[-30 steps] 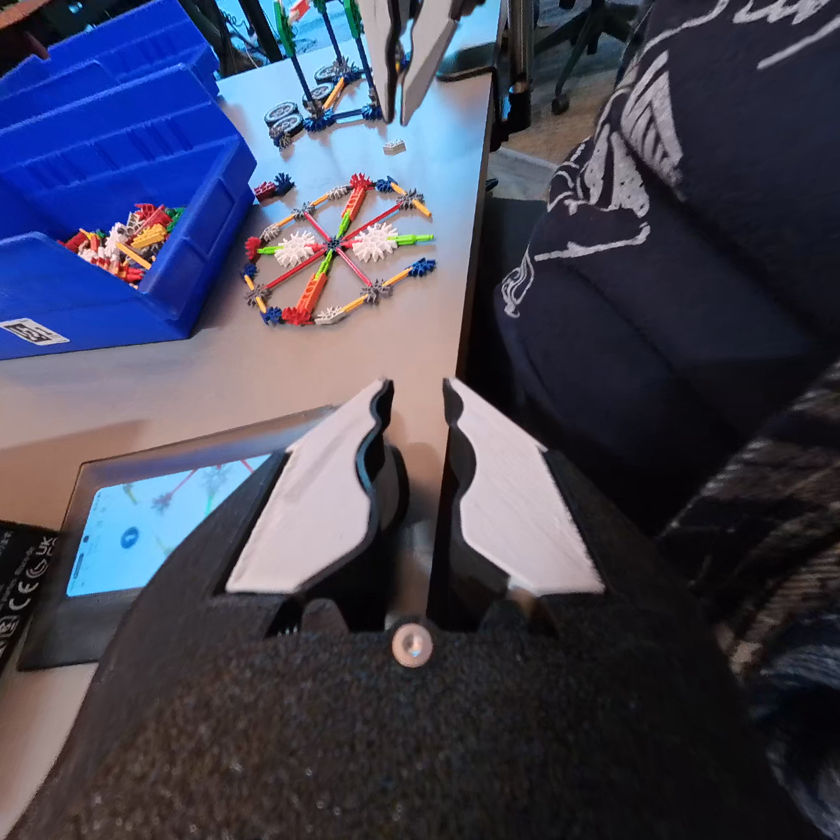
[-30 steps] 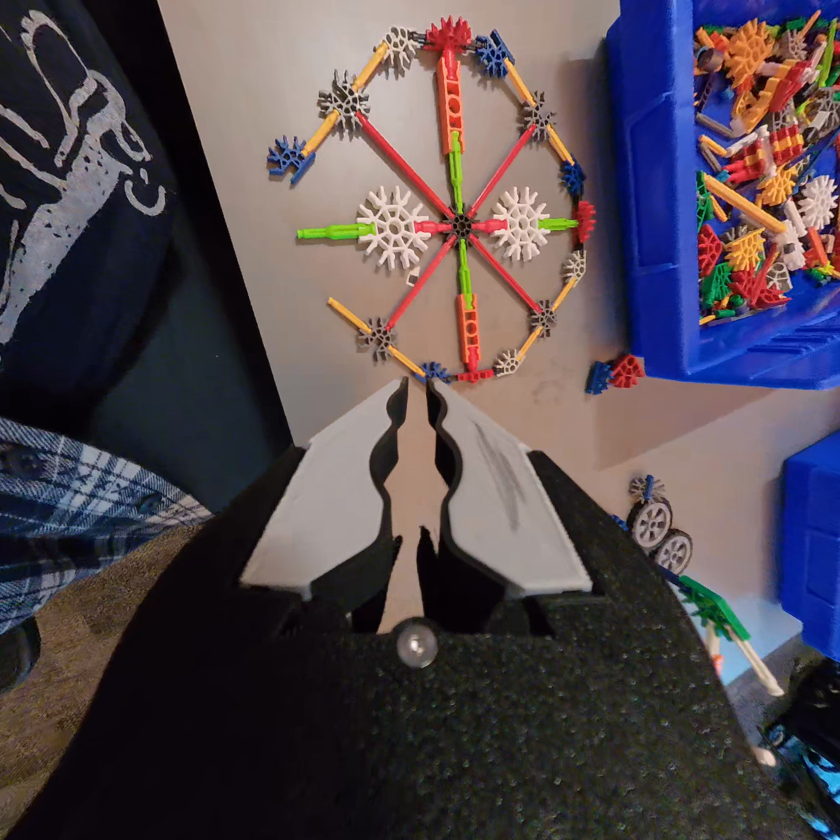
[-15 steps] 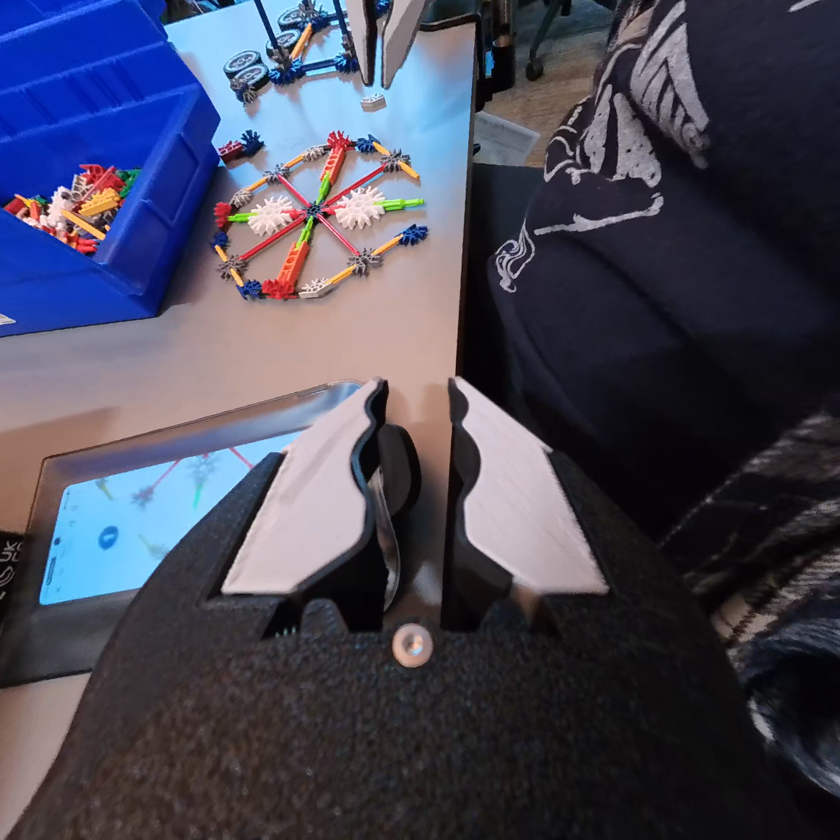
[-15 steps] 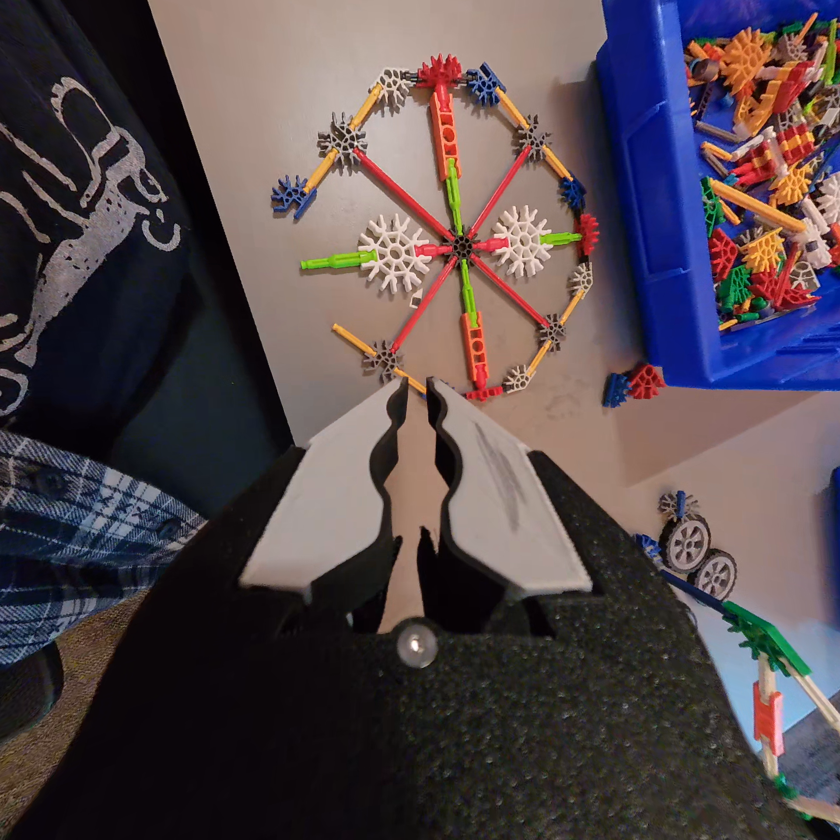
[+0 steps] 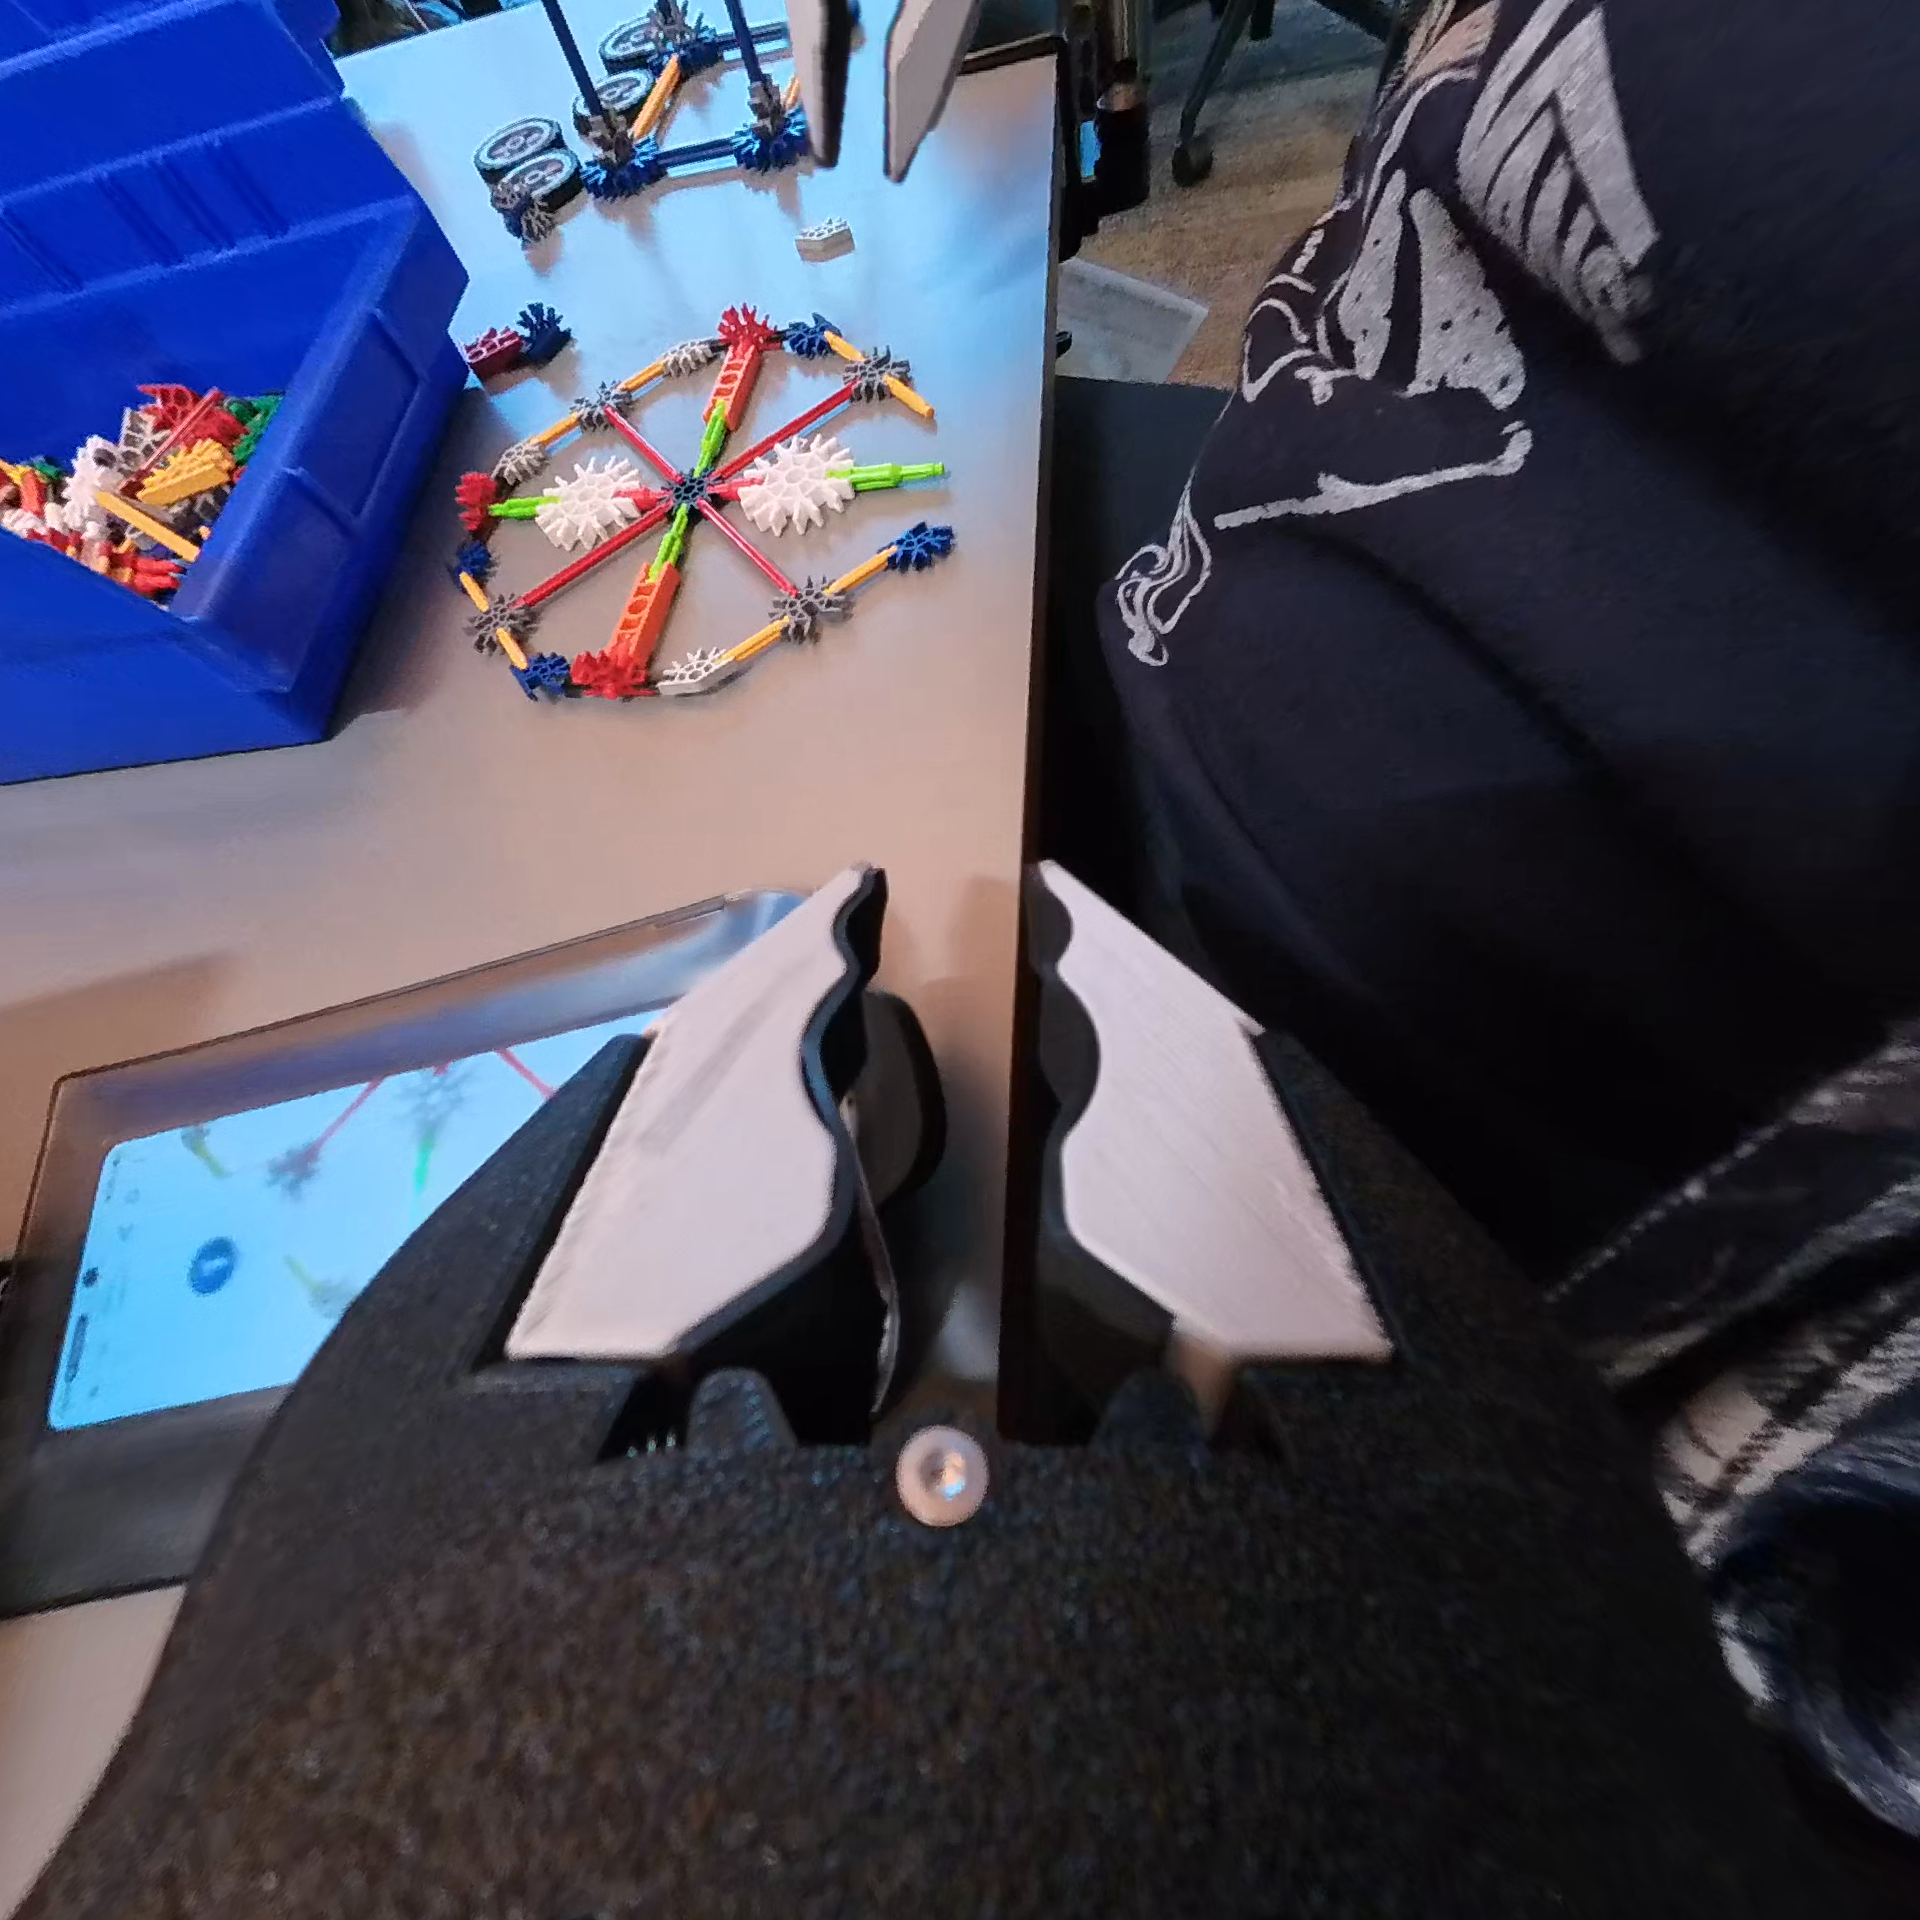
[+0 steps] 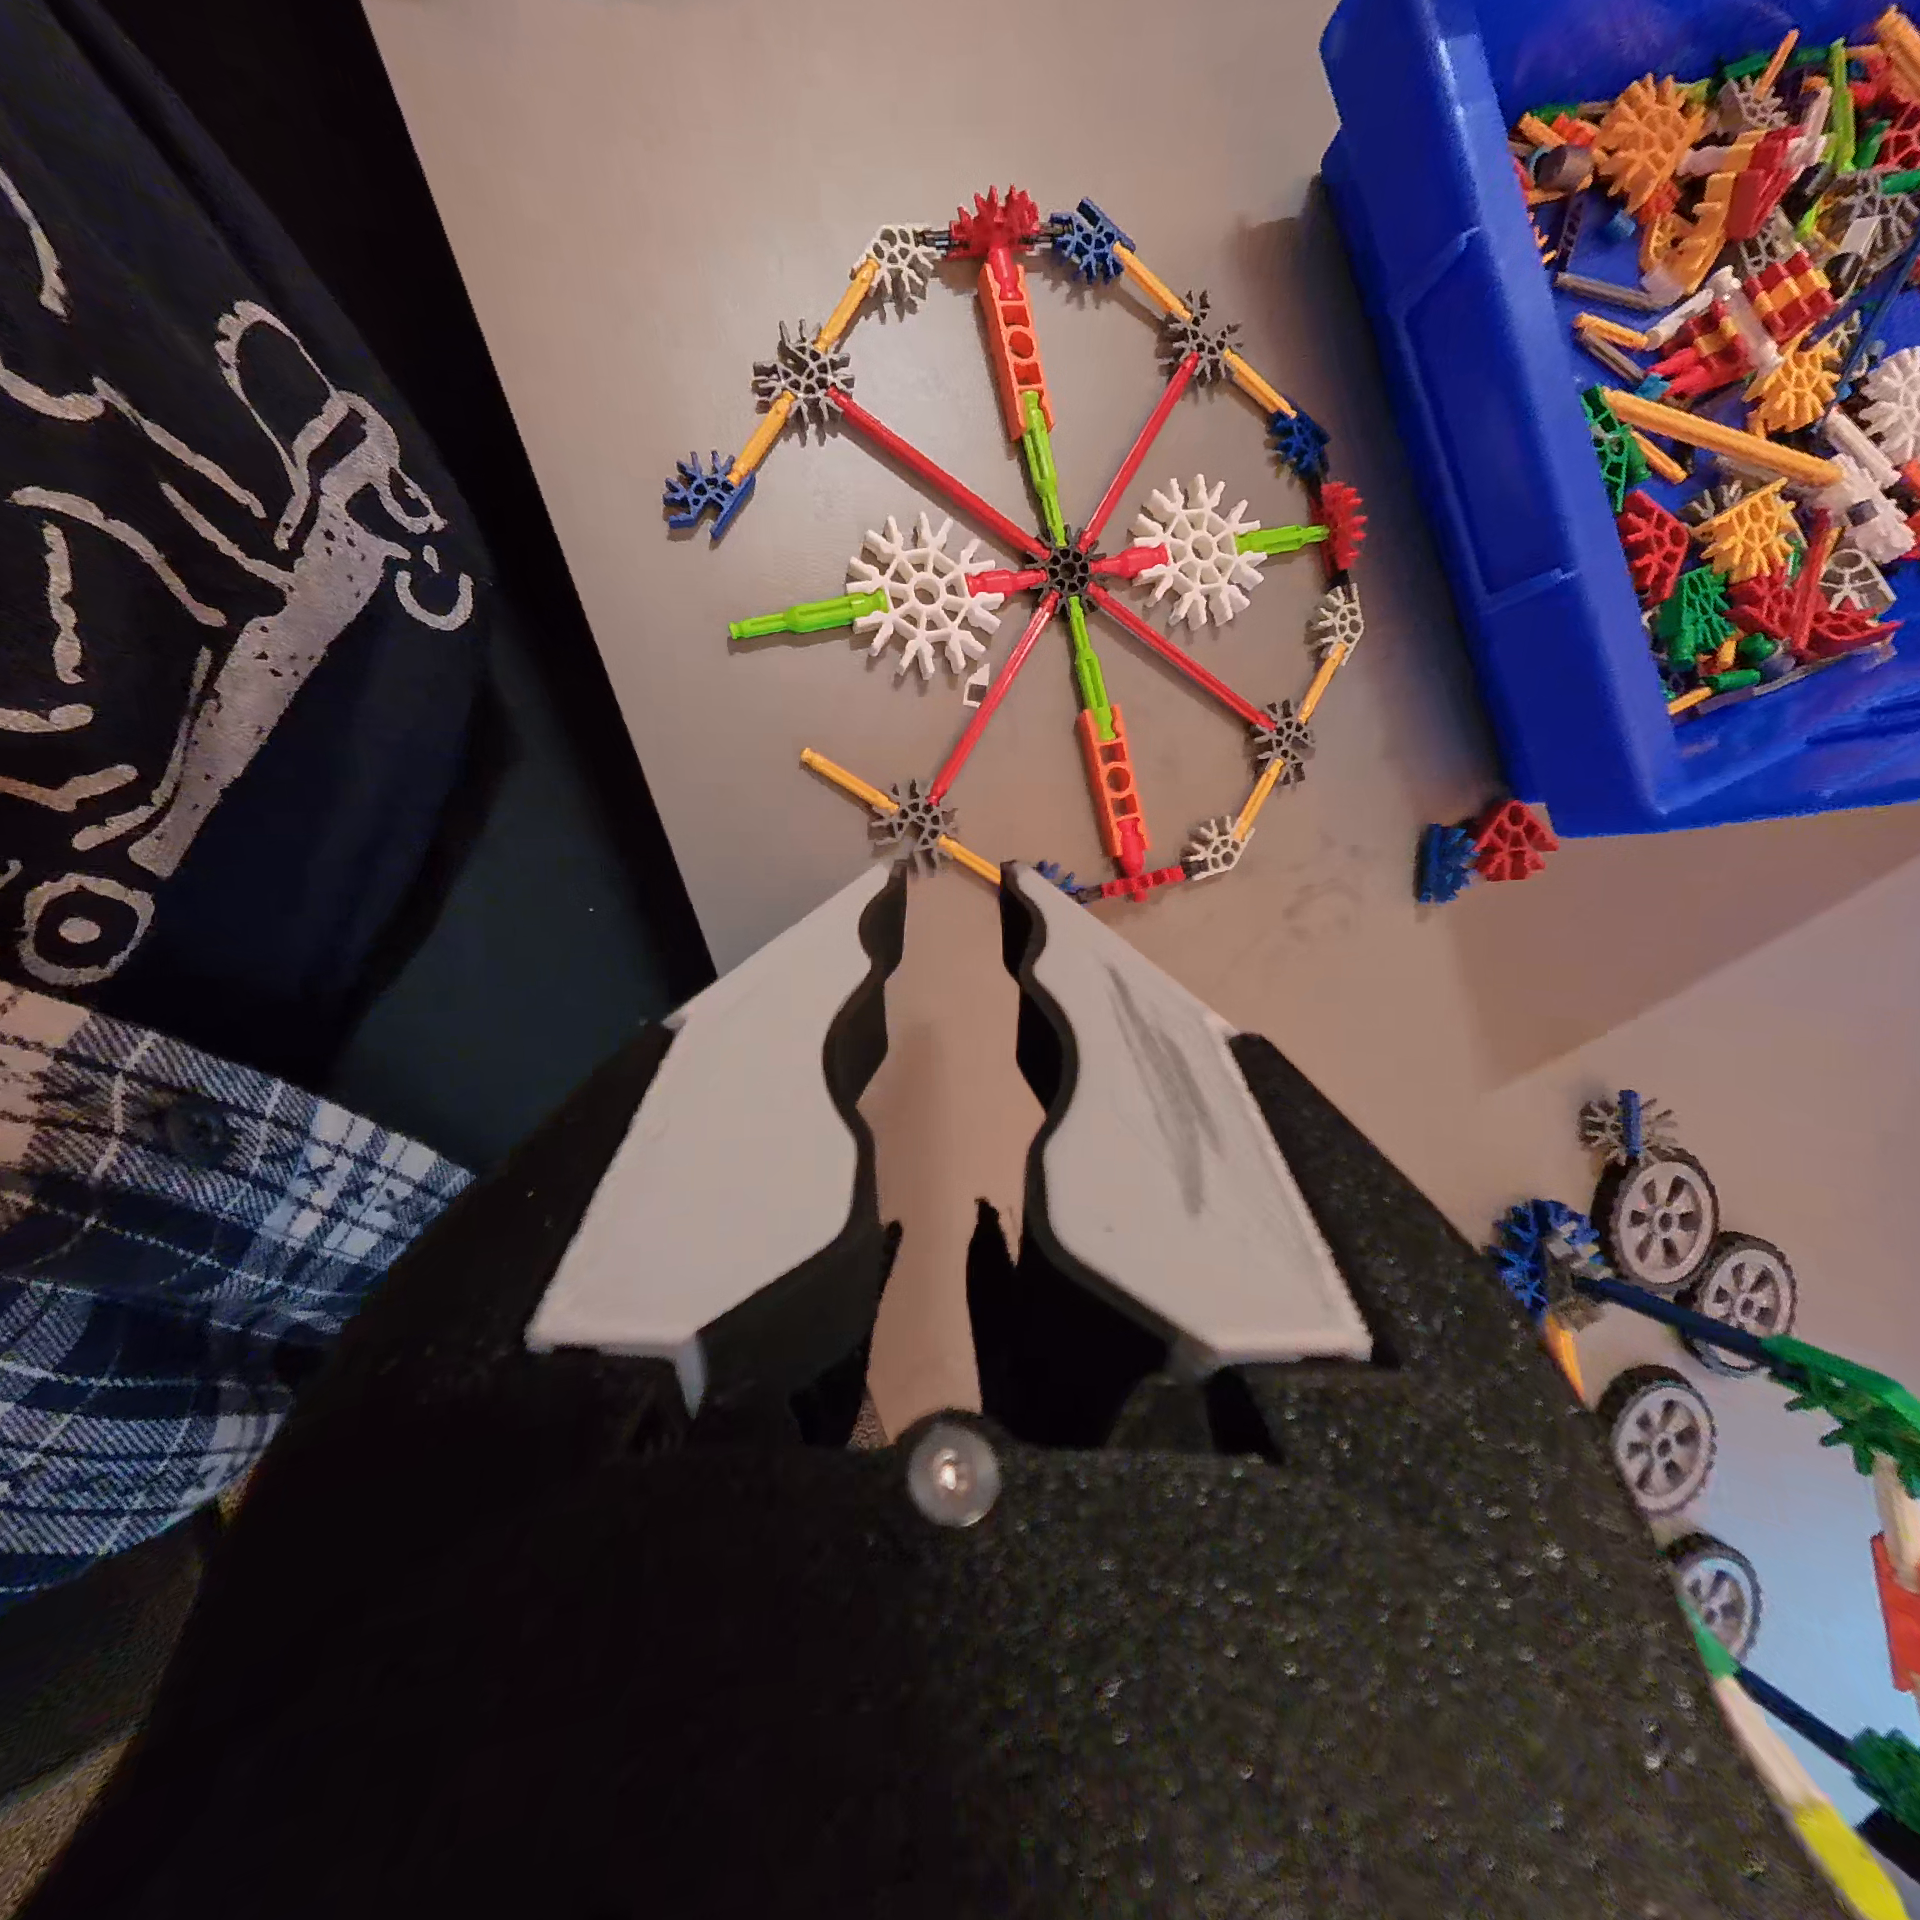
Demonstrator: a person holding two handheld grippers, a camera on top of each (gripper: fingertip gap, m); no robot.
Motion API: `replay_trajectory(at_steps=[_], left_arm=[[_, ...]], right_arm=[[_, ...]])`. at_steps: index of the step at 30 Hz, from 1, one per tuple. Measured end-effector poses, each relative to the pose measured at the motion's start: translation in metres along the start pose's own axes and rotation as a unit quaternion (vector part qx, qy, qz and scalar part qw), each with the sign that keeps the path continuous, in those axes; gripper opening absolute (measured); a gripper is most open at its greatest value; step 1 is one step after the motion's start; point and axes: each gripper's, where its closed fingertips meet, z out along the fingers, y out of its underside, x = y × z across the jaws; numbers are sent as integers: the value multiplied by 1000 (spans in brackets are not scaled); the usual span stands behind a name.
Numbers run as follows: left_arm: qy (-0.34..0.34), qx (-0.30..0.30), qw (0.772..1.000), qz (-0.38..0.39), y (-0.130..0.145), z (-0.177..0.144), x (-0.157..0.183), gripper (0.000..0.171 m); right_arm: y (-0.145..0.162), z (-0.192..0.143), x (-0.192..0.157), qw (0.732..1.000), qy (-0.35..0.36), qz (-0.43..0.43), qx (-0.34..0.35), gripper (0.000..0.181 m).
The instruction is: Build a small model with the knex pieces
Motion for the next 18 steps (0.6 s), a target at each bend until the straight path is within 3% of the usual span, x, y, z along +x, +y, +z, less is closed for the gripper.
replay_trajectory(at_steps=[18], left_arm=[[10, -16, 1000, 0, 4, 9, 6, 26]], right_arm=[[3, 6, -10, 1000, -10, 16, 25, 17]])
